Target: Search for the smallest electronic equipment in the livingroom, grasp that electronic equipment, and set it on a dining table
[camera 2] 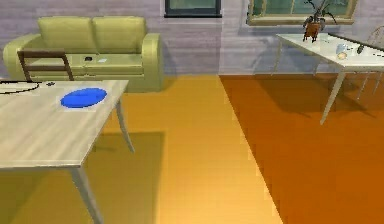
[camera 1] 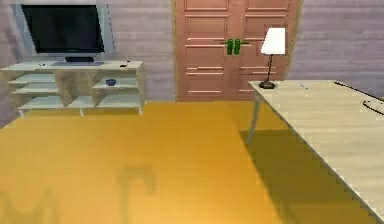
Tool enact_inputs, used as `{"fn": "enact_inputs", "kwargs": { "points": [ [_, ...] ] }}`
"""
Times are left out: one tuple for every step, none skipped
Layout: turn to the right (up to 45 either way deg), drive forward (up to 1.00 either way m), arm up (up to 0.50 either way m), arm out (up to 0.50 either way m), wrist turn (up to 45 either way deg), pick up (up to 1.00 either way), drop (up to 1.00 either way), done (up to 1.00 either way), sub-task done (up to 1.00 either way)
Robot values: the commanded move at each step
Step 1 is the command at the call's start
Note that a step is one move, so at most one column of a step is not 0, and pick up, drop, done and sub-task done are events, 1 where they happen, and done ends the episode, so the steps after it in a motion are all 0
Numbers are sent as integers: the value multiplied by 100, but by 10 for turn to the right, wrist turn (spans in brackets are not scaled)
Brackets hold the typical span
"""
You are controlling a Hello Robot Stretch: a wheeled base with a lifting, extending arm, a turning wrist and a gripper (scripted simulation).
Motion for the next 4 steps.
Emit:
{"fn": "enact_inputs", "kwargs": {
  "points": [
    [0, 90, 0, 0, 0, 0, 0, 0, 0],
    [-450, 0, 0, 0, 0, 0, 0, 0, 0],
    [0, 60, 0, 0, 0, 0, 0, 0, 0],
    [-90, 0, 0, 0, 0, 0, 0, 0, 0]
  ]
}}
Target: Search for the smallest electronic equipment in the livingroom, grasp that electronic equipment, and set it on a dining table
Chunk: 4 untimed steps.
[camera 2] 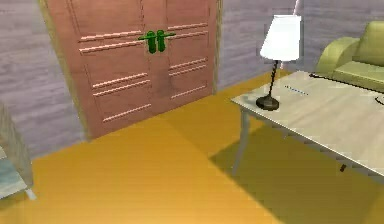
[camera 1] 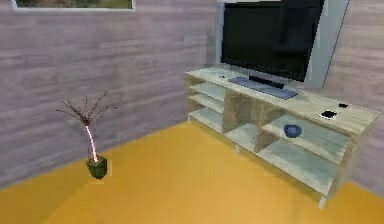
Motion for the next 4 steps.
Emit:
{"fn": "enact_inputs", "kwargs": {
  "points": [
    [0, 100, 0, 0, 0, 0, 0, 0, 0],
    [0, 40, 0, 0, 0, 0, 0, 0, 0],
    [450, 0, 0, 0, 0, 0, 0, 0, 0],
    [450, 0, 0, 0, 0, 0, 0, 0, 0]
  ]
}}
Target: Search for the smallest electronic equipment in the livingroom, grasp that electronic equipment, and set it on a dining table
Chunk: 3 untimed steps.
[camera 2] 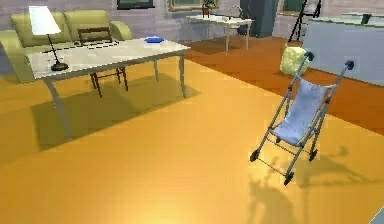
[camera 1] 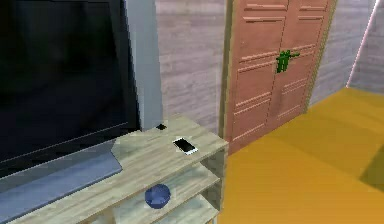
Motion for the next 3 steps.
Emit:
{"fn": "enact_inputs", "kwargs": {
  "points": [
    [210, 0, 0, 0, 0, 0, 0, 0, 0],
    [0, 100, 0, 0, 0, 0, 0, 0, 0],
    [30, 0, 0, 0, 0, 0, 0, 0, 0]
  ]
}}
